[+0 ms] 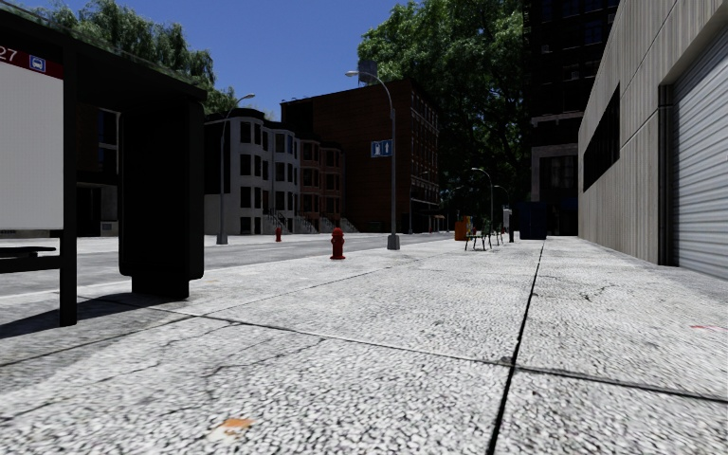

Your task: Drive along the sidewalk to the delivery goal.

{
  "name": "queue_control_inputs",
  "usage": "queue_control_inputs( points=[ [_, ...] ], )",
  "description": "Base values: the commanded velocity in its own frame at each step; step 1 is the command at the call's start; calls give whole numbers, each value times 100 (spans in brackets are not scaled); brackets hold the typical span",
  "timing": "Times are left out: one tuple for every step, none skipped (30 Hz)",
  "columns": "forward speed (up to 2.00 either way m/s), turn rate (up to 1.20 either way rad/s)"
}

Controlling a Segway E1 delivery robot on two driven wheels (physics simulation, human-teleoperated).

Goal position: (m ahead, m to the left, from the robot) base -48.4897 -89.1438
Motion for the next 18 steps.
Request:
queue_control_inputs(
  points=[
    [0,0],
    [0,0],
    [0,0],
    [0,0],
    [0,0],
    [0,0],
    [0,0],
    [0,0],
    [0,0],
    [0,0],
    [0,0],
    [0,0],
    [0,0],
    [0,0],
    [0,0],
    [0,0],
    [0,0],
    [0,0]
  ],
)
